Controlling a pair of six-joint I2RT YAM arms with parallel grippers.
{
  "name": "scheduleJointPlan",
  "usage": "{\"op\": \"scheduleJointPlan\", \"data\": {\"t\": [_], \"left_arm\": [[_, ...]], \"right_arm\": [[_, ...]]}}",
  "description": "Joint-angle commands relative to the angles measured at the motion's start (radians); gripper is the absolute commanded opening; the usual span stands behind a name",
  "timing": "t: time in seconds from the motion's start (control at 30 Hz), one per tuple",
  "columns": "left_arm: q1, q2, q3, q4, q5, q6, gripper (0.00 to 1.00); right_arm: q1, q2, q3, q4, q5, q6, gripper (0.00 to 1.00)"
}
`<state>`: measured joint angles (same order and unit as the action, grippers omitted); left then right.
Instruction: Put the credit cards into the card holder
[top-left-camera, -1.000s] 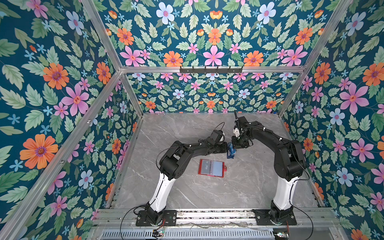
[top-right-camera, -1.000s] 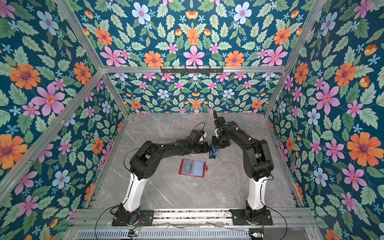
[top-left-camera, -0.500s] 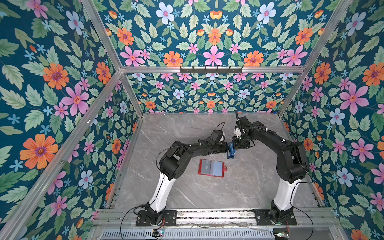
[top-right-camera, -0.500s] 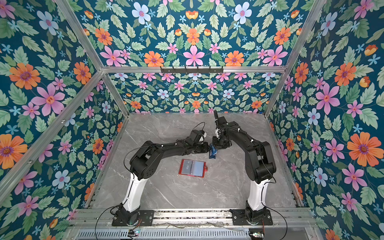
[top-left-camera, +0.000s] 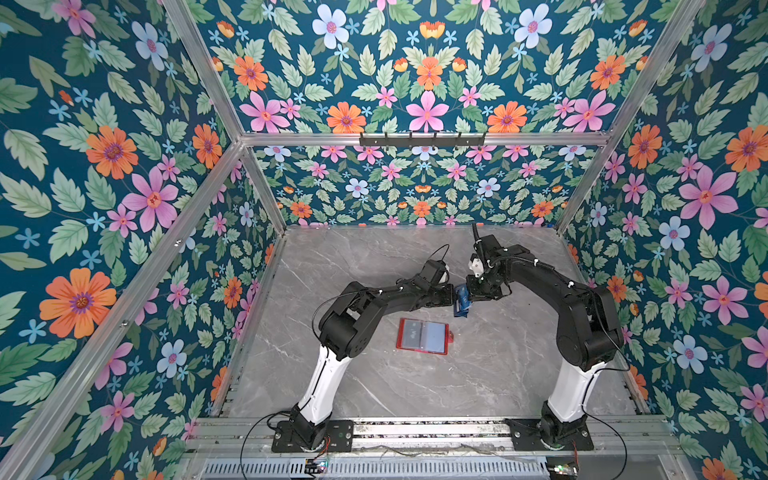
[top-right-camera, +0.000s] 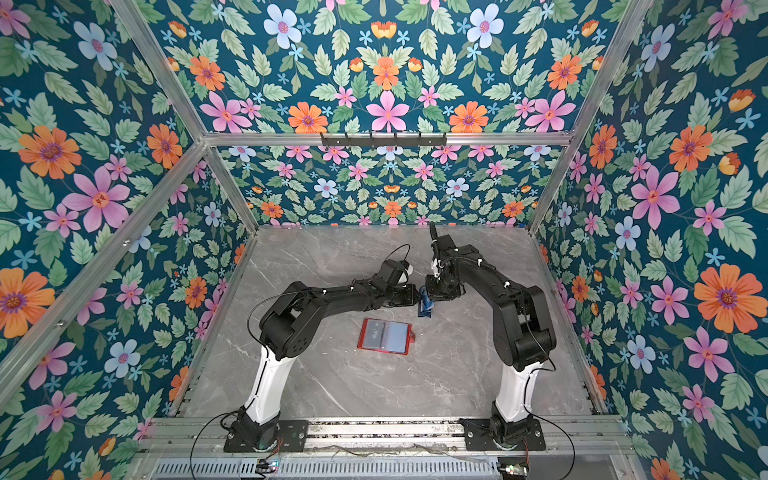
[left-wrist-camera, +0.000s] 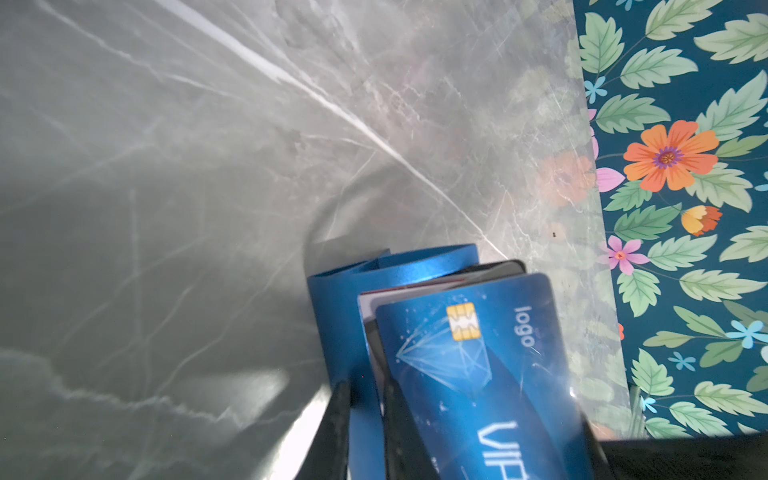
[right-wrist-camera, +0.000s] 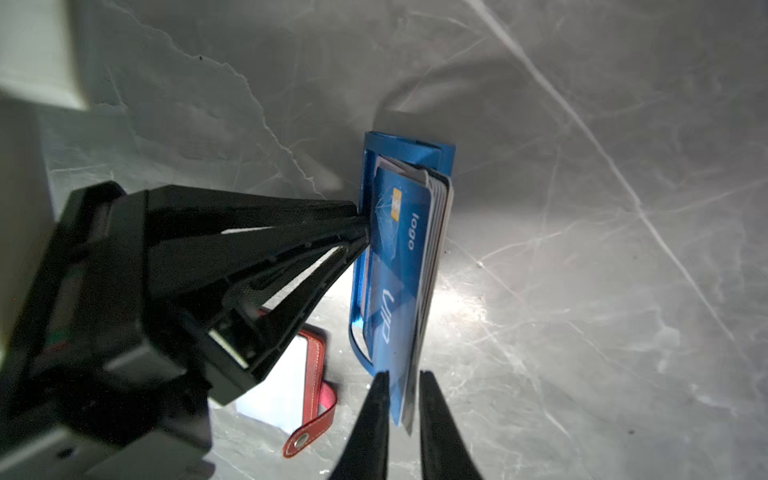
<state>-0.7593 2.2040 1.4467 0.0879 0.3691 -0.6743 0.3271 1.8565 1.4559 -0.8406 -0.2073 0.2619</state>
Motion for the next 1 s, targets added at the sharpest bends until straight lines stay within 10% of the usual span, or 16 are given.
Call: {"op": "scheduleJointPlan", "data": {"t": [0.0,0.97], "left_arm": [[0.000,0.003,-0.005,-0.076,-0.021,0.009,0.17],[0.000,0.001,-0.002,-0.076,-0.021,0.009,0.17]], "right_arm": [[0.000,-0.014,-0.003,-0.016,-0.004,0.005,0.17],[0.001,-0.038,0.006,-0.027,0.016,0.009,0.00]]}}
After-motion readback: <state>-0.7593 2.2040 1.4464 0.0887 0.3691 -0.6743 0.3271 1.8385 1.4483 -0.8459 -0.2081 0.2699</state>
